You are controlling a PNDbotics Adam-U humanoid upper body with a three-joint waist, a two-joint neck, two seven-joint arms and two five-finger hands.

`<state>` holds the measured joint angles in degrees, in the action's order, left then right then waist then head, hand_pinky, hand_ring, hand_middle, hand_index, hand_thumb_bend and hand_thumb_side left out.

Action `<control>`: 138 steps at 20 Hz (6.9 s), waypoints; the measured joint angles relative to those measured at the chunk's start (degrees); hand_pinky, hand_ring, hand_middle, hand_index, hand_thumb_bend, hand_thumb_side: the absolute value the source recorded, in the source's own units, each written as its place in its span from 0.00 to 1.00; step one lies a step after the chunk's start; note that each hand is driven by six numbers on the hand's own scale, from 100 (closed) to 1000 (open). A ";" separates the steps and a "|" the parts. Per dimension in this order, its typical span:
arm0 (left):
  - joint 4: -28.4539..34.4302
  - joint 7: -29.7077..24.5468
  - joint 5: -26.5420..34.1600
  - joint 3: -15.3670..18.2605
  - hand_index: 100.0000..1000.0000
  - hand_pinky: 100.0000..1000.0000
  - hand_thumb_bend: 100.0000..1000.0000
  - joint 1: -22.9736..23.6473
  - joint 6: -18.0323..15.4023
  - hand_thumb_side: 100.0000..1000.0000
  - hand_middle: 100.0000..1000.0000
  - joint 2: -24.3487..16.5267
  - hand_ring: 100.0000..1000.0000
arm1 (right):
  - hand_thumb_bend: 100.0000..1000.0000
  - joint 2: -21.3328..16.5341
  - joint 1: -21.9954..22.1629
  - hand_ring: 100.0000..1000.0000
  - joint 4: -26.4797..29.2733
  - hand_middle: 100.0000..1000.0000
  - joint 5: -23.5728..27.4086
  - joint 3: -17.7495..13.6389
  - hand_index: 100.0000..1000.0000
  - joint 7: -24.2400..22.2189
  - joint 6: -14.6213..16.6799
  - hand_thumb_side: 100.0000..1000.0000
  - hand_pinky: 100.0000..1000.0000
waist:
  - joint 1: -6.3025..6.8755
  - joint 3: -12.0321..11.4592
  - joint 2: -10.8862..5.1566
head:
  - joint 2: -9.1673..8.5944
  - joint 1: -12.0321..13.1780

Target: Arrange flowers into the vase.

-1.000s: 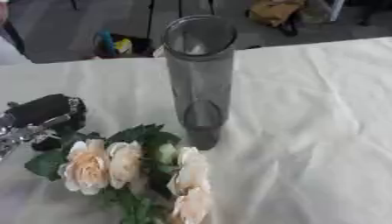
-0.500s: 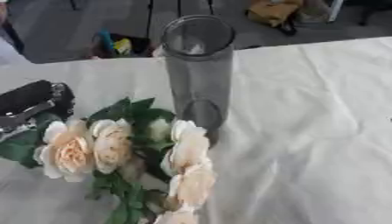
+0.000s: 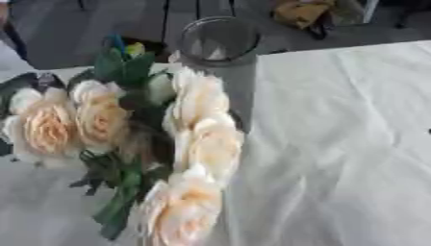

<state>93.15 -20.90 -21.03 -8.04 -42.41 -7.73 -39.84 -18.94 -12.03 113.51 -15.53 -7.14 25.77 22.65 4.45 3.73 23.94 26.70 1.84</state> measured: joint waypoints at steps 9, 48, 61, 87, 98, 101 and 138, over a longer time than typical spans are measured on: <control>3.92 3.87 15.69 3.63 0.00 0.00 0.00 -1.54 9.16 0.44 0.00 -0.81 0.00 | 0.00 -0.40 0.49 0.62 0.00 0.51 0.08 -0.23 0.80 0.05 0.02 0.87 0.47 | 0.00 -0.57 -1.14 | 1.19 -0.40; -5.70 38.44 52.29 4.35 0.00 0.00 0.00 -20.74 15.31 0.57 0.00 7.06 0.00 | 0.00 -3.18 -0.39 0.62 0.00 0.52 4.02 1.56 0.79 -1.49 0.13 0.86 0.47 | 2.32 4.15 -5.61 | 3.71 4.39; -5.38 42.52 56.73 2.20 0.00 0.00 0.00 -24.40 15.09 0.60 0.00 11.86 0.00 | 0.00 -4.08 -2.65 0.62 0.00 0.52 6.93 3.04 0.79 -3.47 0.21 0.84 0.47 | 2.98 5.53 -6.09 | 0.45 3.94; -5.00 42.52 56.05 -1.19 0.00 0.00 0.00 -27.71 15.34 0.60 0.00 18.75 0.00 | 0.00 -4.09 -4.71 0.62 0.00 0.52 8.86 4.01 0.79 -5.32 -0.27 0.81 0.47 | 4.67 8.06 -6.09 | 0.45 5.62; -4.94 41.89 54.76 -2.01 0.00 0.00 0.00 -27.15 15.55 0.61 0.00 19.18 0.00 | 0.00 -4.05 -5.16 0.62 0.00 0.52 9.10 4.01 0.79 -5.47 -0.39 0.80 0.47 | 5.00 8.43 -6.09 | 0.46 5.59; -4.94 41.84 54.69 -2.34 0.00 0.00 0.00 -26.96 15.59 0.62 0.00 19.28 0.00 | 0.00 -4.03 -5.19 0.62 0.00 0.52 9.10 4.01 0.79 -5.53 -0.46 0.80 0.47 | 5.03 8.45 -6.07 | 0.46 5.53; -6.32 40.93 55.28 -3.77 0.01 0.00 0.00 -23.53 16.58 0.70 0.00 20.75 0.00 | 0.00 -3.16 -5.95 0.62 0.00 0.52 9.35 3.64 0.79 -5.53 -0.61 0.79 0.46 | 5.35 8.48 -5.22 | 0.28 4.58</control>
<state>86.83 20.03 34.25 -11.81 -65.94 8.84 -19.09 -22.10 -17.97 113.51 -6.18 -3.50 20.24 22.04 9.80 12.21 18.72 26.98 6.42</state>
